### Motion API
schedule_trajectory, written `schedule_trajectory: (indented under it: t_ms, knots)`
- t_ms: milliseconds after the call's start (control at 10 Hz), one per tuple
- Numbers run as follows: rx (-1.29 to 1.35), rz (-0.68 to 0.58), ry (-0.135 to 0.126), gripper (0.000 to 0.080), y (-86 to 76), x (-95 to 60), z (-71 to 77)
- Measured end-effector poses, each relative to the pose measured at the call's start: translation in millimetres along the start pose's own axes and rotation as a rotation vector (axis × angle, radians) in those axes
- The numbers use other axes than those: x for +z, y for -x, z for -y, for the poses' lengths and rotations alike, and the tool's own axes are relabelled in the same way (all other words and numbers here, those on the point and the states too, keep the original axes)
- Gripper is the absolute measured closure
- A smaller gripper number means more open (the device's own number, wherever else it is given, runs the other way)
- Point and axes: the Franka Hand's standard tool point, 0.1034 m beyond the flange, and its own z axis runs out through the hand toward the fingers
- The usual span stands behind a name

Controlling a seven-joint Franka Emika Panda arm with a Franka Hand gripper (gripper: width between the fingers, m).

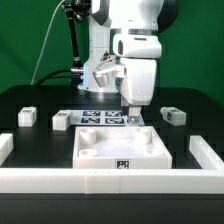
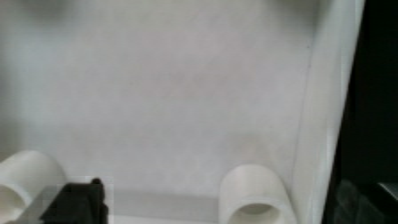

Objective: Assemble one leg

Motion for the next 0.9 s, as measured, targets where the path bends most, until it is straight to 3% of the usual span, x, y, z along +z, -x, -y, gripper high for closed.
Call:
schedule_trajectory:
  t_ms: [200,400,600,700,800,900]
  knots:
    - [0.008,-0.016,-0.021,0.0150,-1.4,19.4,19.2]
    - [0.013,-0.018,-0.049,0.0150,-0.1,32.2,29.4]
    - [0.016,-0.019,-0.055,0.0150,1.0,35.9,31.8]
    - [0.016,-0.019,-0.055,0.0276,1.0,36.0,31.8]
    - [0.016,-0.019,-0.055,0.0276,1.0,36.0,31.9]
    - [0.016,-0.019,-0.055,0.0411,1.0,36.0,31.9]
